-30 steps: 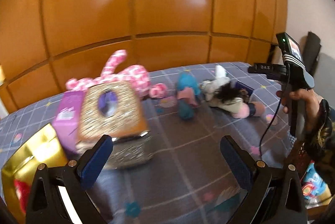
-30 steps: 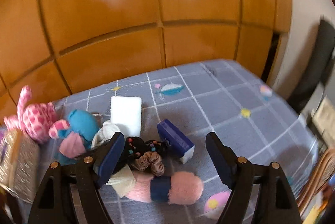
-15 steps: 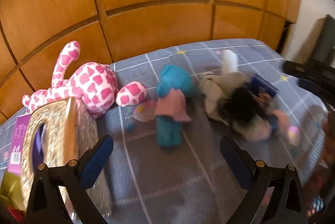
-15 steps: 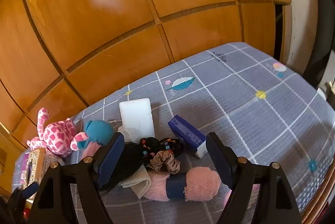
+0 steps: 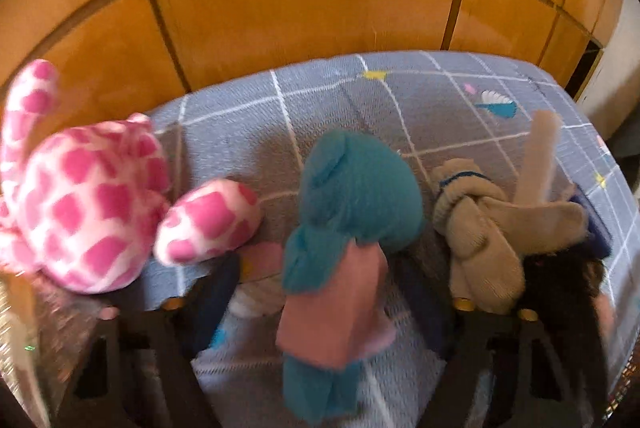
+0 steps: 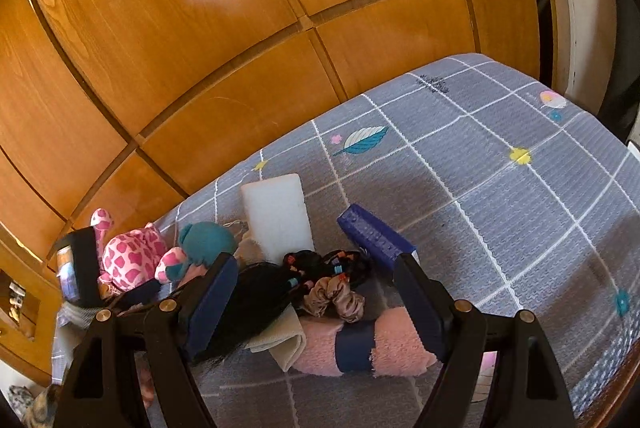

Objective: Organize soft objects
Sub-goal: 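Grasp the teal plush doll with the left tool while the right tool approaches the white sponge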

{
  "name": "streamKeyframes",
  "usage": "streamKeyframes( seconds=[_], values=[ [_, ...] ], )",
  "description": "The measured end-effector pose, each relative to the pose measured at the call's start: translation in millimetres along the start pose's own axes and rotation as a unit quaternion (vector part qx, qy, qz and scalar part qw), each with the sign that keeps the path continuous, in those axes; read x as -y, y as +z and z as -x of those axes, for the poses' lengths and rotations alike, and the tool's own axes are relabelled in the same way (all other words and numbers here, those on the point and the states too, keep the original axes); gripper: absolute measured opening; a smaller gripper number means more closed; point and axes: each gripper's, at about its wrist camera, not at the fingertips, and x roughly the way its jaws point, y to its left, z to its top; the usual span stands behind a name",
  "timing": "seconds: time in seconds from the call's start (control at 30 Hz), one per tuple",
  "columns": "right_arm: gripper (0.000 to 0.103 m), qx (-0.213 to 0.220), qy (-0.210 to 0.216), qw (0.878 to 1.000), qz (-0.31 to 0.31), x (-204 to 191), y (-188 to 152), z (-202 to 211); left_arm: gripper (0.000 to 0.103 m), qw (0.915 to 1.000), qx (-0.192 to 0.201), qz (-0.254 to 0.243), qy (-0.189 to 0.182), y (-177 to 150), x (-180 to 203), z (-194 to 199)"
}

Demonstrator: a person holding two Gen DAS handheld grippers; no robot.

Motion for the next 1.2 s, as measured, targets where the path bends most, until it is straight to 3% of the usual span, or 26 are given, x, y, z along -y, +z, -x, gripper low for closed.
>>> streamKeyframes(
  seconds=[0.03, 0.07, 0.13, 0.33, 0.47, 0.63, 0.83, 1.03, 1.2],
  values=[
    [0.082, -0.001, 0.001, 1.000, -0.002, 1, 0, 0, 0.042, 0.9999, -0.006, 0.004, -0.009, 2, -1, -6],
    [0.082, -0.001, 0.002, 1.000, -0.004, 1, 0, 0, 0.034, 0.9993, -0.016, 0.015, -0.032, 2, -2, -11],
    [0.082, -0.001, 0.000, 1.000, -0.008, 3, 0, 0, 0.027, 0.9991, -0.007, 0.023, -0.035, 1, -2, -5],
    [0.082, 0.003, -0.005, 1.000, -0.012, 5, 1, 0, 0.027, 0.9946, 0.045, 0.058, -0.074, 11, -18, 50],
    [0.082, 0.000, -0.007, 1.000, -0.008, 4, 0, 0, 0.027, 0.9909, 0.068, 0.094, -0.069, 27, -50, 88],
    [0.082, -0.007, -0.013, 1.000, -0.010, 5, -1, -2, 0.027, 0.9840, 0.100, 0.145, -0.026, 37, -113, 129],
    [0.082, -0.016, -0.016, 1.000, -0.011, 5, -3, -5, 0.027, 0.9700, 0.125, 0.204, 0.046, 18, -202, 169],
    [0.082, -0.020, -0.017, 0.999, -0.020, 8, -3, -6, 0.027, 0.9539, 0.133, 0.249, 0.102, -39, -281, 200],
    [0.082, -0.024, -0.017, 0.999, -0.022, 8, -3, -7, 0.027, 0.9469, 0.130, 0.274, 0.106, -100, -307, 215]
  ],
)
